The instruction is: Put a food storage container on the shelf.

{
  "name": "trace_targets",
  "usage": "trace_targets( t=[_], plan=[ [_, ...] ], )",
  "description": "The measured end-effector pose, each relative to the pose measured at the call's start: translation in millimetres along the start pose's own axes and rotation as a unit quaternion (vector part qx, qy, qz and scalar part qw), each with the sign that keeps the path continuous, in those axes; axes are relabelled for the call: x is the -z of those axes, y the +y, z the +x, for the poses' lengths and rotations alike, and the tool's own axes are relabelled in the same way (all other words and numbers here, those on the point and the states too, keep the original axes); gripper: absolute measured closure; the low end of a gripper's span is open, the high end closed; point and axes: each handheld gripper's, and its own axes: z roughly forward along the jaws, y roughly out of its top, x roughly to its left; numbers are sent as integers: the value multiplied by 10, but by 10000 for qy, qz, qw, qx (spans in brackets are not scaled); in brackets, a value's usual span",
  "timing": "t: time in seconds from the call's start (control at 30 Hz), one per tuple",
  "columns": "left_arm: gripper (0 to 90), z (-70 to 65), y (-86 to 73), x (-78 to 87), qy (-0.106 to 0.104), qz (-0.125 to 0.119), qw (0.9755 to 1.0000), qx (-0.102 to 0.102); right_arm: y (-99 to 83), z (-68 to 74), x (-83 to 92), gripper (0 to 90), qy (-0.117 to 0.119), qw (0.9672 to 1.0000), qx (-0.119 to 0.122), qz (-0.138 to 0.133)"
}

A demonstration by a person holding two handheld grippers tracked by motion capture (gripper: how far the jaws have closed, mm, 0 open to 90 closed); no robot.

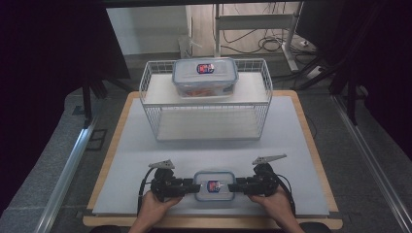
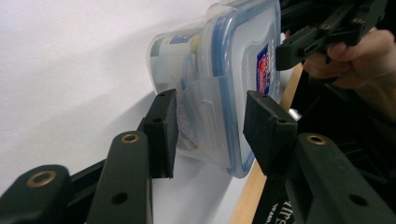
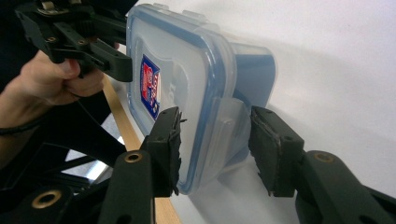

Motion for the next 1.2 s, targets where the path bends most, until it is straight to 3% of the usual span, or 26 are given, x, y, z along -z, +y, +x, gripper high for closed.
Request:
trace_targets(
  t=[0.2, 0.4, 0.57, 0.67, 1.03, 1.2],
  plan=[
    [562, 48, 4, -2, -114, -26, 9998, 167, -24, -65, 4, 564, 217, 9994, -220, -122],
    [560, 102, 31, -7, -237, -23, 9993, 299, -23, -69, 21, 578, 243, 9991, -264, -214],
    [537, 62, 103, 1, -16, -15, 9999, 148, 18, -19, 37, 591, 172, 9990, -198, -349],
    [538, 59, 128, 17, -16, -46, 9999, 122, 41, -17, 45, 591, 175, 9990, -184, -372],
    [581, 74, 245, 156, -411, -421, 9980, 228, 145, -19, 126, 589, 409, 9970, -312, -584],
    [580, 37, 333, 192, -343, -424, 9984, 127, 221, 20, 171, 588, 373, 9970, -186, -652]
  ],
)
